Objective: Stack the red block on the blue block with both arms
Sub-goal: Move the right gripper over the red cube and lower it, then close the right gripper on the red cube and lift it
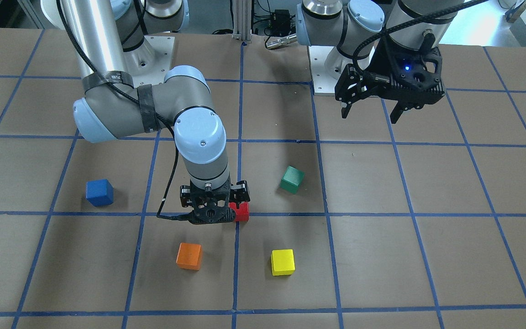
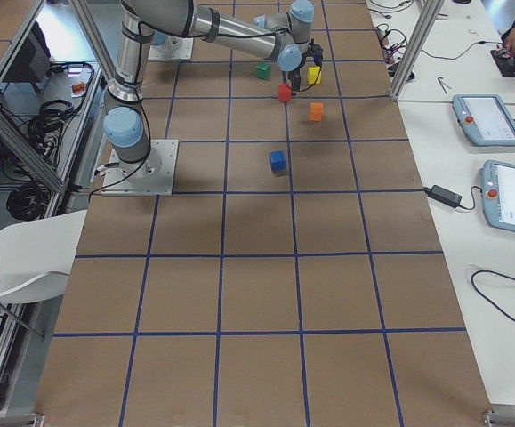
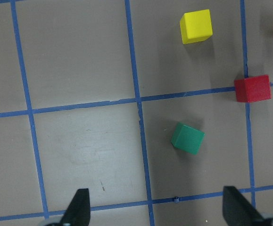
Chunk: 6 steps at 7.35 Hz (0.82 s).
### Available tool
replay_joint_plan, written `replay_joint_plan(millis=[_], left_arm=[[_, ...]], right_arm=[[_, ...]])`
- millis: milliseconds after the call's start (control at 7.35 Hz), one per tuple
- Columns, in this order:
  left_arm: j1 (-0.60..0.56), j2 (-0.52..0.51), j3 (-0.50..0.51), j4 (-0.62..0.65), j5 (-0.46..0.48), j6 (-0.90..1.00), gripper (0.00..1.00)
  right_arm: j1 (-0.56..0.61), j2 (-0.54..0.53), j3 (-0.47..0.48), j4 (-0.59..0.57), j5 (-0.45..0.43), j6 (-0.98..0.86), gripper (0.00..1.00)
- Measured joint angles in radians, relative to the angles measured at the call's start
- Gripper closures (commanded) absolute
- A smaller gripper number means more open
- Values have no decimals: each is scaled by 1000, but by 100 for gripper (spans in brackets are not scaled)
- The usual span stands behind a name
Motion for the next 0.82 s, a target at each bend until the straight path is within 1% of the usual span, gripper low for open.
replay_joint_plan(millis=[272,544,816], left_arm=[[2,-2,1,7,0,-1,0],[3,-4,-1,8,0,0,0],[3,-3,-1,10,0,0,0]], right_arm=[[18,35,0,-49,21,-4,0],[23,58,1,-61,71,-7,0],[24,70,15,-62,83,-8,0]])
